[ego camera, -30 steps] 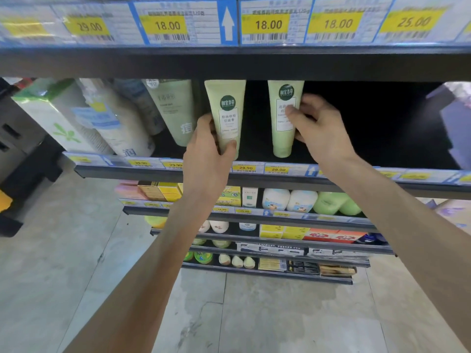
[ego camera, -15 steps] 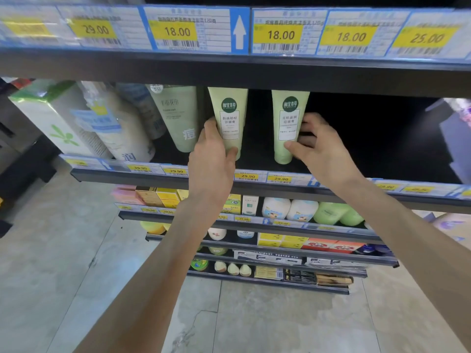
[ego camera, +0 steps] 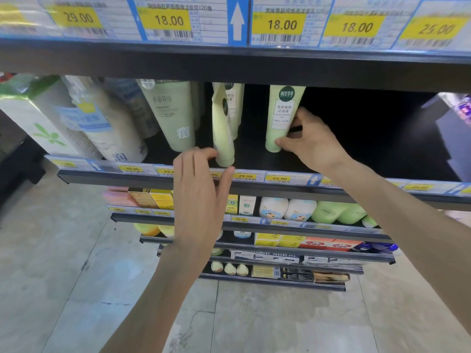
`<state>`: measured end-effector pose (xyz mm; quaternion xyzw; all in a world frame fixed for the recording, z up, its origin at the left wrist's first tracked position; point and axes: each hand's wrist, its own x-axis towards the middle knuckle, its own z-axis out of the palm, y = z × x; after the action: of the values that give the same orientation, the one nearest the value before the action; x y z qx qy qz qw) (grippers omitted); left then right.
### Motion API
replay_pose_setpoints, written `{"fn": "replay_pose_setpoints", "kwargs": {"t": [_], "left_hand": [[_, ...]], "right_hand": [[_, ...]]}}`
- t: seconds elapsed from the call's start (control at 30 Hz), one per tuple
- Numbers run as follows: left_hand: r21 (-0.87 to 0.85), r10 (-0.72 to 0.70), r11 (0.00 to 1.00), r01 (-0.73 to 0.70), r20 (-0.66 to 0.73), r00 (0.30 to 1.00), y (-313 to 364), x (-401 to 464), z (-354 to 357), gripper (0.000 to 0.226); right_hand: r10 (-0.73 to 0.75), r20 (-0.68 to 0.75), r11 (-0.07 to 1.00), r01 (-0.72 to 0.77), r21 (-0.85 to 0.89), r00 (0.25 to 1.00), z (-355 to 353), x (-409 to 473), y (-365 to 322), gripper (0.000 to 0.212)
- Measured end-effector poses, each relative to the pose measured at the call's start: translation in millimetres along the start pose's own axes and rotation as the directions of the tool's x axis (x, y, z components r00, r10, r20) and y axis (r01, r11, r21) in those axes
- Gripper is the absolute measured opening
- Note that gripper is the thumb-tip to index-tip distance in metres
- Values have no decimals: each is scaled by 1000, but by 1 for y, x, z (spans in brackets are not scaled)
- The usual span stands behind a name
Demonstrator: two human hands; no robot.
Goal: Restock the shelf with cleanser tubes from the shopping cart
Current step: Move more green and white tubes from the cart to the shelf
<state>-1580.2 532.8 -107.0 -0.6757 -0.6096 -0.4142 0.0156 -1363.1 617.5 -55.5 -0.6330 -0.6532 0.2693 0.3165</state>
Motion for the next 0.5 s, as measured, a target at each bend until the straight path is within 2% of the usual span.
{"fn": "replay_pose_setpoints", "kwargs": {"t": [0.1,0.23,0.33,0.5], "left_hand": [[32,65,997,-65,17,998,0,-4,1,40],[-61,-182,982,181,-5,983,16,14,-1,50],[-40,-261,964,262,33,965,22,34,3,56],[-33,-261,964,264,77,962,21,50,10,33]], "right_hand": [[-16,-22,1000,16,-8,1000,6,15,-2,41],[-7,-33,999,9,44,999,16,31,-3,45],[-1,-36,997,3,74,999,18,37,-1,44],[2,-31,997,0,78,1000,18,40,4,40]]}}
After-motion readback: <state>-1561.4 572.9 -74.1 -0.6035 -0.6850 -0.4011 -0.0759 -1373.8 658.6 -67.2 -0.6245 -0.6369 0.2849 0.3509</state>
